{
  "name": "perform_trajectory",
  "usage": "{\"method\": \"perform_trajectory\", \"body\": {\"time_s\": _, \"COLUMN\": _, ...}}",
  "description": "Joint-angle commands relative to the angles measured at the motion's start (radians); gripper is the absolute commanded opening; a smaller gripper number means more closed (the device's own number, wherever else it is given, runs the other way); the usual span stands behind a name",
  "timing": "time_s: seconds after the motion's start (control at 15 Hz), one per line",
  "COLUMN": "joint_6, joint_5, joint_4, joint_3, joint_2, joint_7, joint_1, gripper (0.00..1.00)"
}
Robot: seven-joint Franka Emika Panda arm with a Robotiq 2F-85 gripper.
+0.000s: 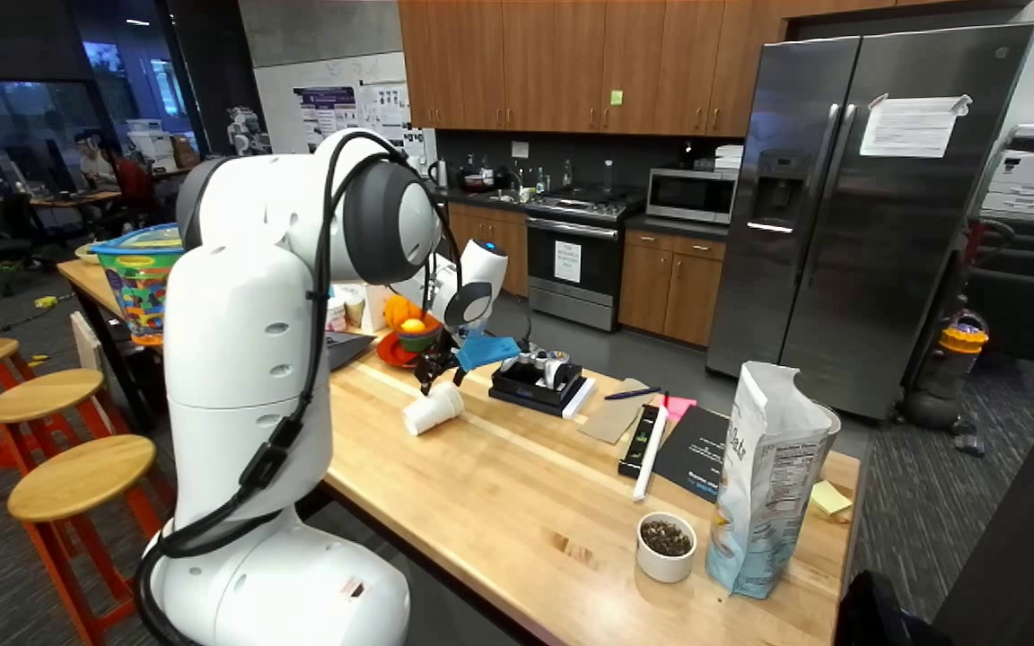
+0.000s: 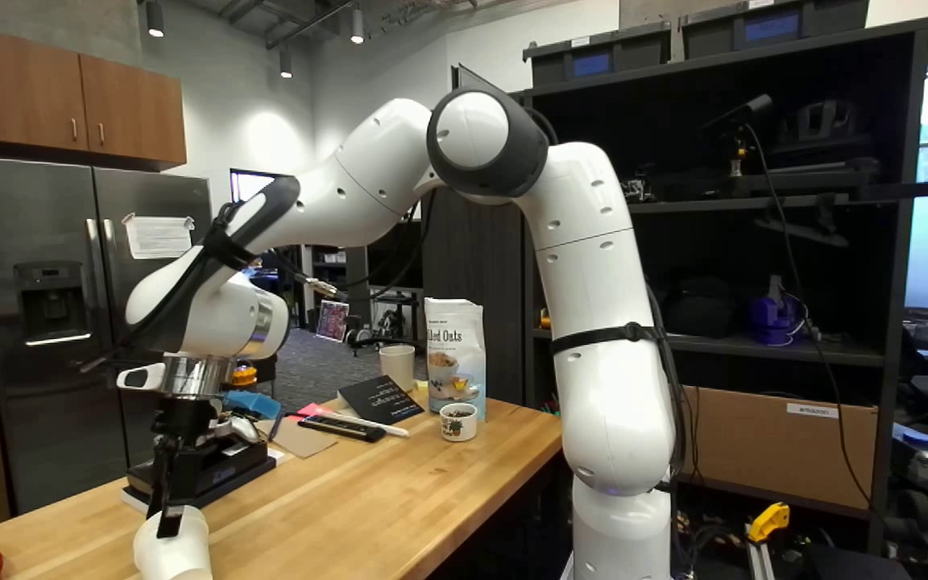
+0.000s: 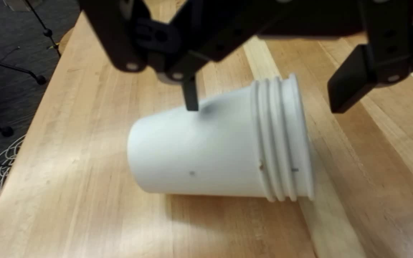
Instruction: Move the cups to the left
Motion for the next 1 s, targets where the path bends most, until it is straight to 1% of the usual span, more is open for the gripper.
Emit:
{"method": "perform_trajectory", "body": {"time_s": 0.0, "joint_6": -0.053, "joint_5": -0.076, "joint_4": -0.007, "joint_3": -0.006, "joint_2": -0.043, "joint_7": 0.090, "joint_1": -0.008, "gripper": 1.00}}
{"method": "perform_trajectory", "body": {"time_s": 0.07, "joint_6": -0.095, "joint_5": -0.079, "joint_4": 0.000, "joint_3": -0.004, "joint_2": -0.045, "joint_7": 0.097, "joint_1": -0.012, "gripper": 0.93}}
{"method": "perform_trajectory", "body": {"time_s": 0.13, "joint_6": -0.129, "joint_5": -0.077, "joint_4": 0.006, "joint_3": -0.002, "joint_2": -0.047, "joint_7": 0.100, "joint_1": -0.013, "gripper": 0.75}}
{"method": "perform_trajectory", "body": {"time_s": 0.2, "joint_6": -0.168, "joint_5": -0.078, "joint_4": 0.013, "joint_3": -0.002, "joint_2": -0.049, "joint_7": 0.107, "joint_1": -0.013, "gripper": 0.74}}
{"method": "perform_trajectory", "body": {"time_s": 0.27, "joint_6": -0.195, "joint_5": -0.069, "joint_4": 0.019, "joint_3": -0.002, "joint_2": -0.051, "joint_7": 0.108, "joint_1": -0.013, "gripper": 0.69}}
{"method": "perform_trajectory", "body": {"time_s": 0.33, "joint_6": -0.220, "joint_5": -0.068, "joint_4": 0.023, "joint_3": -0.004, "joint_2": -0.054, "joint_7": 0.120, "joint_1": -0.012, "gripper": 0.63}}
{"method": "perform_trajectory", "body": {"time_s": 0.53, "joint_6": -0.277, "joint_5": -0.060, "joint_4": 0.035, "joint_3": -0.009, "joint_2": -0.056, "joint_7": 0.145, "joint_1": -0.013, "gripper": 0.37}}
{"method": "perform_trajectory", "body": {"time_s": 0.73, "joint_6": -0.311, "joint_5": -0.046, "joint_4": 0.038, "joint_3": -0.016, "joint_2": -0.060, "joint_7": 0.169, "joint_1": -0.019, "gripper": 0.14}}
{"method": "perform_trajectory", "body": {"time_s": 0.87, "joint_6": -0.322, "joint_5": -0.040, "joint_4": 0.036, "joint_3": -0.019, "joint_2": -0.064, "joint_7": 0.176, "joint_1": -0.024, "gripper": 0.01}}
{"method": "perform_trajectory", "body": {"time_s": 0.93, "joint_6": -0.325, "joint_5": -0.034, "joint_4": 0.034, "joint_3": -0.021, "joint_2": -0.068, "joint_7": 0.175, "joint_1": -0.027, "gripper": 0.00}}
